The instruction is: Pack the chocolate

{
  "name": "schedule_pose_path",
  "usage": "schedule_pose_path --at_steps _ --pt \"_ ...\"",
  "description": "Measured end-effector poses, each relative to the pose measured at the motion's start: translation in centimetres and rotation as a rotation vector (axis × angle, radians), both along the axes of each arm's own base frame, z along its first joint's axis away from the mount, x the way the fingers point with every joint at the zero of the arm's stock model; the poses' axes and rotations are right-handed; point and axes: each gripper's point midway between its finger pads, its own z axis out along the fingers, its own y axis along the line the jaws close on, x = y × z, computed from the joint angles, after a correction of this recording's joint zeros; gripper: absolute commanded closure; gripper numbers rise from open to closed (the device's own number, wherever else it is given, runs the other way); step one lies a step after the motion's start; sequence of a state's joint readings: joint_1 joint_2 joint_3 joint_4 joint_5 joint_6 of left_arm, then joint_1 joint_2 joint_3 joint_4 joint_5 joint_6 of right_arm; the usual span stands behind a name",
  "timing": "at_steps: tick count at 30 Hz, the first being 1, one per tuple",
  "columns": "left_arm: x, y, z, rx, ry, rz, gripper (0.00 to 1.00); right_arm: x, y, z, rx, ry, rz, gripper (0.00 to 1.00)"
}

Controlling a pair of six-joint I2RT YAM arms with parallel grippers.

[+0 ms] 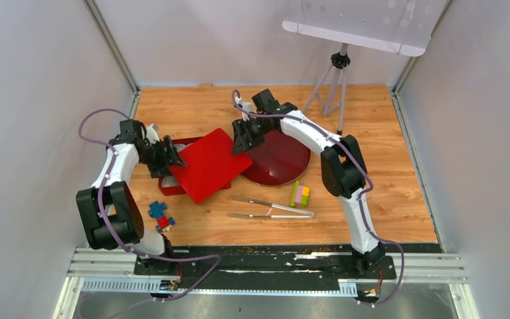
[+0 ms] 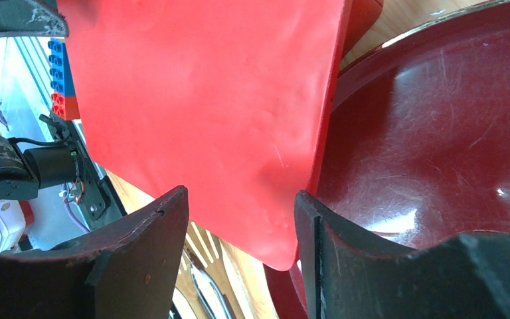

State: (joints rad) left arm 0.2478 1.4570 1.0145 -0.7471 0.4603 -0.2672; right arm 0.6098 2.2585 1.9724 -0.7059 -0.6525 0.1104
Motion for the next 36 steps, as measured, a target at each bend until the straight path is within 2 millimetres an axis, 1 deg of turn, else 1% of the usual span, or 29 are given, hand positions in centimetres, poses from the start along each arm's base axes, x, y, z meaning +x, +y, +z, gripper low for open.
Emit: schedule_pose_path --at_steps 5,12,16,20,23,25,26,30,33,36 --pt "1.1 0.3 -0.4 -0.004 0.015 -0.004 0.25 -0.7 0.6 0.1 0.010 0.015 0.013 0.44" --pt "3.7 0.9 0.4 0.018 -0.019 -0.027 0.26 -1.8 2.3 0.3 0.031 0.037 0.037 0.46" --pt "5.1 1.5 0.8 0.038 -0.040 -0.037 0.26 -2.4 3.3 1.0 0.053 0.035 0.060 0.48" --pt "6.3 2.1 1.0 0.063 -0.054 -0.048 0.26 -2.4 4.5 2.1 0.096 0.021 0.085 0.45" --pt "6.4 2.4 0.9 0.079 -0.053 -0.052 0.26 -1.9 4.7 3.0 0.114 -0.009 0.091 0.42" --pt "6.1 2.6 0.7 0.092 -0.037 -0.047 0.25 -1.2 4.2 3.3 0.111 -0.036 0.083 0.38" --pt "6.0 2.7 0.6 0.100 -0.029 -0.044 0.24 -0.6 3.7 3.2 0.099 -0.055 0.071 0.37" --pt "5.3 3.6 0.4 0.152 0.003 -0.021 0.22 2.6 0.5 2.4 0.033 -0.131 0.010 0.33" --pt "5.1 4.1 1.3 0.187 -0.016 -0.006 0.22 3.8 -1.9 1.2 -0.015 -0.146 -0.019 0.31" --pt "4.8 4.1 2.9 0.205 -0.063 0.000 0.22 3.6 -3.3 -0.4 -0.050 -0.118 -0.025 0.31"
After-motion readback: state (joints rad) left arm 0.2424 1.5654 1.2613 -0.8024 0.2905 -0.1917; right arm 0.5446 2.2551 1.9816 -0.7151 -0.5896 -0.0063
